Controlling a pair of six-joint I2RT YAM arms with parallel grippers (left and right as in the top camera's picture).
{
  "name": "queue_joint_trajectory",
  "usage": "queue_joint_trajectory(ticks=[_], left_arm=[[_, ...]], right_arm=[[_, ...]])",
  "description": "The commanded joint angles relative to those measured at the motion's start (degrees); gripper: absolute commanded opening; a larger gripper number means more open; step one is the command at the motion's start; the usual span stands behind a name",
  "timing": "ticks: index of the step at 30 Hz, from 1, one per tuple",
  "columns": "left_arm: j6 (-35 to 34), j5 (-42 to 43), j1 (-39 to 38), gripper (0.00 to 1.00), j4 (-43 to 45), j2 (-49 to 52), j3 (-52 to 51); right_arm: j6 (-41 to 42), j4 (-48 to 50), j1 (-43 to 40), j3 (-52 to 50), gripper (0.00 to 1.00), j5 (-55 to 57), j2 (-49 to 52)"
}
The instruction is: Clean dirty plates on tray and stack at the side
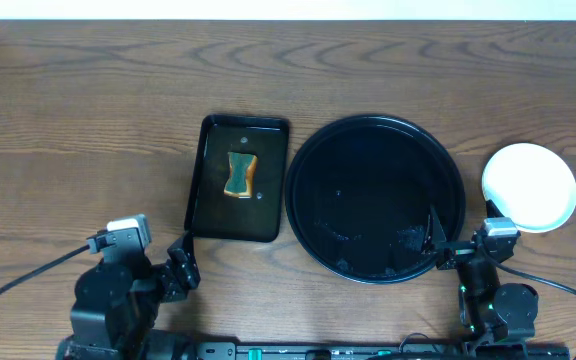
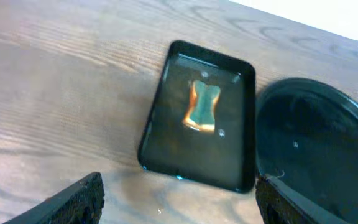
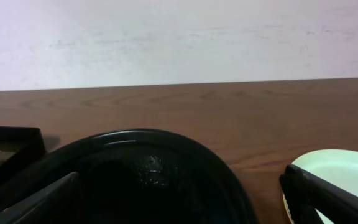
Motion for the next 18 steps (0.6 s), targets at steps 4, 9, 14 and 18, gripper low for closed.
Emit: queue_joint_trajectory(ticks=[4,9,14,18], left_arm=[[4.35,0.59,4.90,0.79,10.54,-9.57,-13.46],[5.01,4.94,8.55,0.79,23.26,-17.09,-25.20],[5.07,6.19,9.31,0.79,38.49,-19.43,-34.16],[7.13,6.16,9.33,0.79,52.19,-19.45,-40.33]], right_arm=[[0.74,-0.28,0.52,-0.07,0.99,0.74,-0.33],[0.74,-0.28,0.52,-0.07,0.99,0.74,-0.33],[0.74,-0.28,0.52,-0.07,0.99,0.74,-0.33],[0.74,-0.28,0.52,-0.07,0.99,0.74,-0.33]])
